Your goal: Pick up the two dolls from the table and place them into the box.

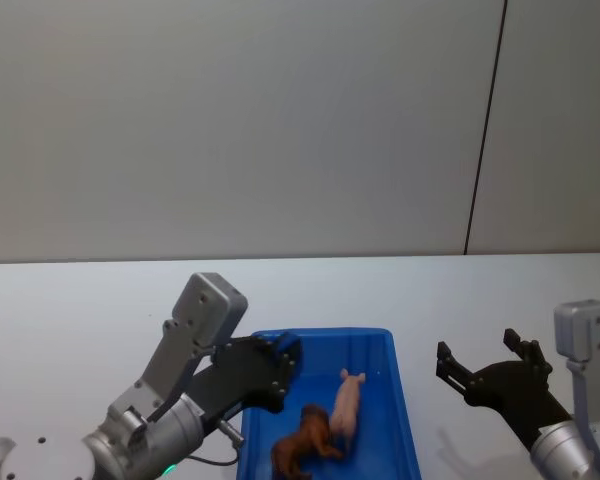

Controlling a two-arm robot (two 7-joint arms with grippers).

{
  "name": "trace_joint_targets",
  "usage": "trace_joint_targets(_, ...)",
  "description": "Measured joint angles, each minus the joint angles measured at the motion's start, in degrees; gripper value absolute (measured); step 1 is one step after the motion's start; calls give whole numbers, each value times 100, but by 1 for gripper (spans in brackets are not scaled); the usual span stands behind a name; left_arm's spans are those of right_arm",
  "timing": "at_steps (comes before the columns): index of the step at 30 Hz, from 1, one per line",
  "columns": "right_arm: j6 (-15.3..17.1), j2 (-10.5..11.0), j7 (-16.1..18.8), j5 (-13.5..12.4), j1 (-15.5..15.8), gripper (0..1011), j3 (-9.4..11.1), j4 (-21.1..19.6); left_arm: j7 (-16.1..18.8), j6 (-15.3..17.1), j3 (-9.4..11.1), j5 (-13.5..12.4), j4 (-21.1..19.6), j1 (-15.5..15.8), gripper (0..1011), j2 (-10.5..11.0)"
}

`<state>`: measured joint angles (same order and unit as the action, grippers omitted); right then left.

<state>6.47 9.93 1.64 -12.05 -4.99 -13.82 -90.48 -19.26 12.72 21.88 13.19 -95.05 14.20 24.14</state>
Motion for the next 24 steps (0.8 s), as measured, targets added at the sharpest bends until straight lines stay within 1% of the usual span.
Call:
trace_joint_targets(9,0,0,0,0,0,1001,0,0,-321,-137,64,0,45,88,67,-99)
trace_joint_targets(24,0,0,0,0,0,1001,0,0,-523,-221,103,0,72,147,62,-165)
